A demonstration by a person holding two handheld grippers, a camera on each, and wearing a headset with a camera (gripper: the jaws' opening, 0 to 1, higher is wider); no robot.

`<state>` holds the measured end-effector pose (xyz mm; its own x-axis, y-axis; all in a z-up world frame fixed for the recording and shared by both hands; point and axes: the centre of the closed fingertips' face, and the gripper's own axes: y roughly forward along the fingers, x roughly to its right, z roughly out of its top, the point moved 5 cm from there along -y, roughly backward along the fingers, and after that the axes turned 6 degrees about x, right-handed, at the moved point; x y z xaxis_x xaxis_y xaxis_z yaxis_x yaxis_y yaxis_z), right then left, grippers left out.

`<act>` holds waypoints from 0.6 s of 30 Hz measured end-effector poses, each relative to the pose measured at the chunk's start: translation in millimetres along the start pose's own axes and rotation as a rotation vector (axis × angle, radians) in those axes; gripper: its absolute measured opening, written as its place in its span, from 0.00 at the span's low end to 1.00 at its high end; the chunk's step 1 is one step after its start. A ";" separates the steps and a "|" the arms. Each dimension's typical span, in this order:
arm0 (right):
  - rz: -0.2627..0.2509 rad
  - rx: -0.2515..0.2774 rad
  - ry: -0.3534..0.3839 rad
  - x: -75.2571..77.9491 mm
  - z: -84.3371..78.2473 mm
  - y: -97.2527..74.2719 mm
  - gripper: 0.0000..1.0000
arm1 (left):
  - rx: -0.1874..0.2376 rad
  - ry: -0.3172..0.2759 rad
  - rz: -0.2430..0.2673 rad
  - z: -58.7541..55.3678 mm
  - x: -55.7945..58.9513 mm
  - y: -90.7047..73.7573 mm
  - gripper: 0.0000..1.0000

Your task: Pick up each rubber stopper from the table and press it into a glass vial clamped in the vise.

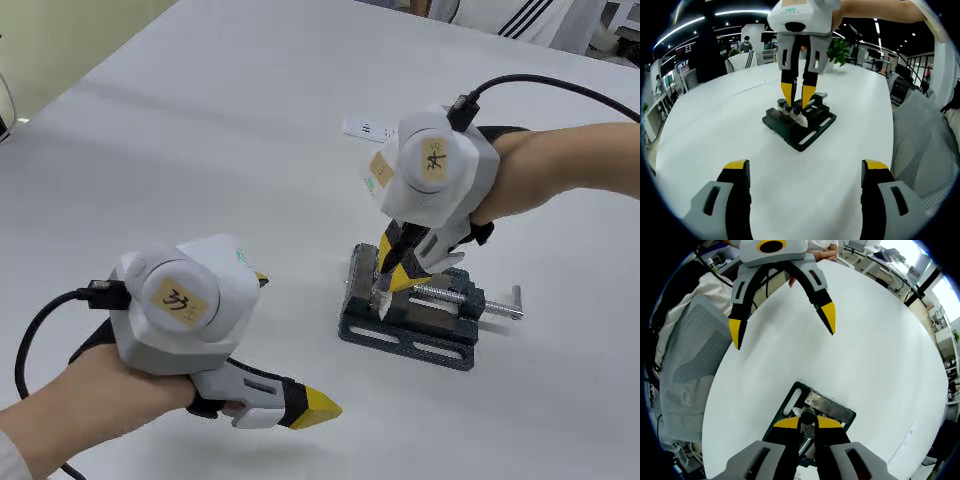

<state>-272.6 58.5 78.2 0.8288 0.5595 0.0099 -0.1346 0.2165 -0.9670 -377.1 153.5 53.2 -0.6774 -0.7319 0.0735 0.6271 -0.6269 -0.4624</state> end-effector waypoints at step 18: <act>-0.010 -0.060 0.168 -1.2 5.6 2.6 0.04 | -0.005 0.000 -0.010 -2.4 1.5 3.7 0.91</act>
<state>-277.0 62.8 77.0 0.9095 0.4153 -0.0182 -0.0973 0.1700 -0.9806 -376.7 150.6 49.5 -0.6835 -0.7258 0.0781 0.6187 -0.6327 -0.4657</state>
